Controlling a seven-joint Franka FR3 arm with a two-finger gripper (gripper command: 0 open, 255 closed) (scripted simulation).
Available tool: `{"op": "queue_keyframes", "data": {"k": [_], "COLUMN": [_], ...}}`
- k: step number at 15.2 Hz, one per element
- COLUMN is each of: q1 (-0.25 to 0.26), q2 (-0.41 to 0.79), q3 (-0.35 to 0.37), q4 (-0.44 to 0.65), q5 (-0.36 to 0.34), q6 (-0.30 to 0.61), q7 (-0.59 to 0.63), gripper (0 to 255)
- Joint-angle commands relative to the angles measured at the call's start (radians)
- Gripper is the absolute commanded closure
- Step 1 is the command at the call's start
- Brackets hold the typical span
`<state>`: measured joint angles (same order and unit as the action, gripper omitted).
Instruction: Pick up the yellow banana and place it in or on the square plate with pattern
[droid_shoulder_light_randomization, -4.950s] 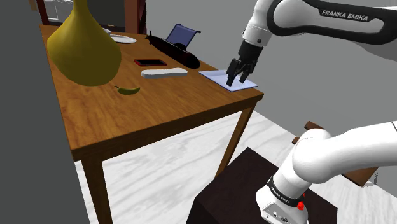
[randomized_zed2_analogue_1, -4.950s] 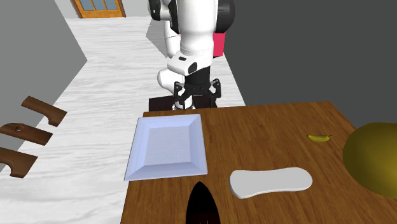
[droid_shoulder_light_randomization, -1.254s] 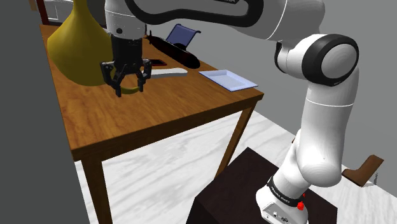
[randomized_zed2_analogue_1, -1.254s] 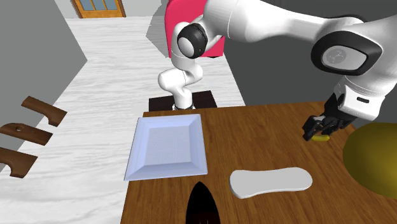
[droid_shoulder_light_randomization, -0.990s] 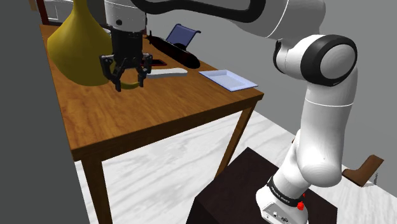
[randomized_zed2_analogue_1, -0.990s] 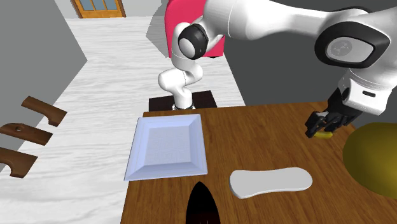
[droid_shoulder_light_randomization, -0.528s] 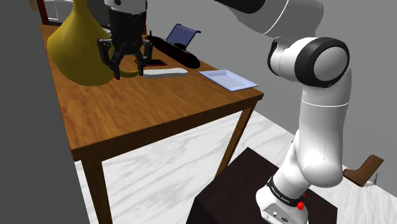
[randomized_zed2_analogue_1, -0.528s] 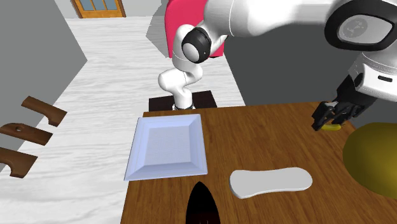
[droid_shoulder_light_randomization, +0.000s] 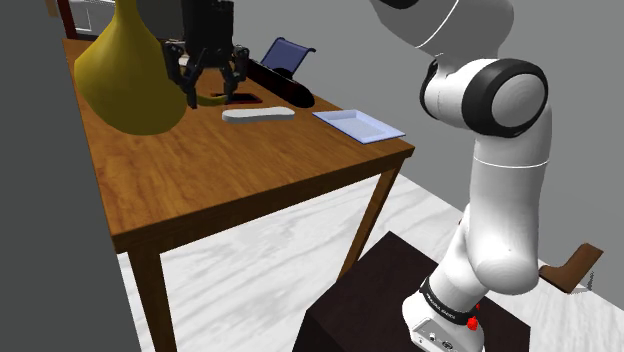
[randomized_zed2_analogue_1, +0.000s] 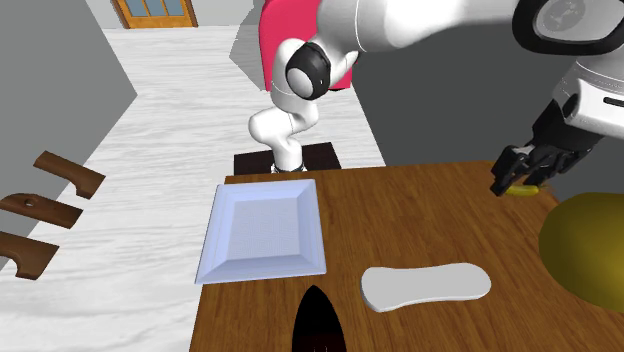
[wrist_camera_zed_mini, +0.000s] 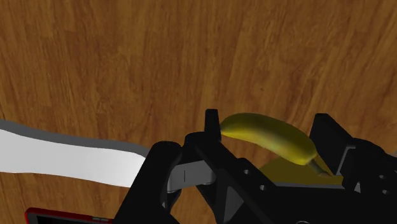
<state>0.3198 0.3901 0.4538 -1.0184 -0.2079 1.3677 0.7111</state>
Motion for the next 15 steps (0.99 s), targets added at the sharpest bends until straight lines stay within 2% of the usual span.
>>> {"op": "queue_keyframes", "data": {"k": [1,7,15], "q1": [-0.061,-0.2,-0.305], "q2": [-0.087,-0.313,-0.523], "q3": [-0.001,-0.05,-0.161], "q4": [-0.12,-0.409,-0.648], "q5": [0.038,0.14,0.209], "q6": [0.04,0.13,0.179], "q7": [-0.036,-0.184,-0.397], "gripper": [255,255,255]}}
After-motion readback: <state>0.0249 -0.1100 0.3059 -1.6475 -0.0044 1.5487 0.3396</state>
